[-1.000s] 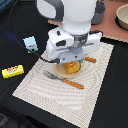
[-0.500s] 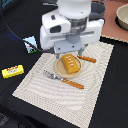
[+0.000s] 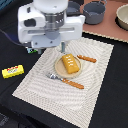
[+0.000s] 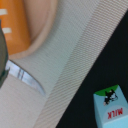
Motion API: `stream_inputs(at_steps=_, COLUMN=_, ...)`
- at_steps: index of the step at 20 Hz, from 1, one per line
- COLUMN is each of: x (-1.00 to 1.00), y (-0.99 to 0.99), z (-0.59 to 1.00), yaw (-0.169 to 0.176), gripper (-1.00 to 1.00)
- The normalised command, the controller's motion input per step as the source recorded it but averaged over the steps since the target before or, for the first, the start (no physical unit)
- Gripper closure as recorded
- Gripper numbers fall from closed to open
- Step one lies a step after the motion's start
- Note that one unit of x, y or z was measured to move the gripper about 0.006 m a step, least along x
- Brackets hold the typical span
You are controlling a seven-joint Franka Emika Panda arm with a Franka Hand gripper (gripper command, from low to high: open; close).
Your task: Place the bread, butter, and milk from the table onto the serving area.
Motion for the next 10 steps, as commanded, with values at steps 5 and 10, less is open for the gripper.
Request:
stream_inputs(at_steps=5, x=-1.0, y=-0.43, z=-0.37, yaw=-0.013, gripper=-1.0)
stream_inputs(at_steps=10, x=-0.98, y=-0.26, z=-0.38, yaw=0.026, gripper=-1.0)
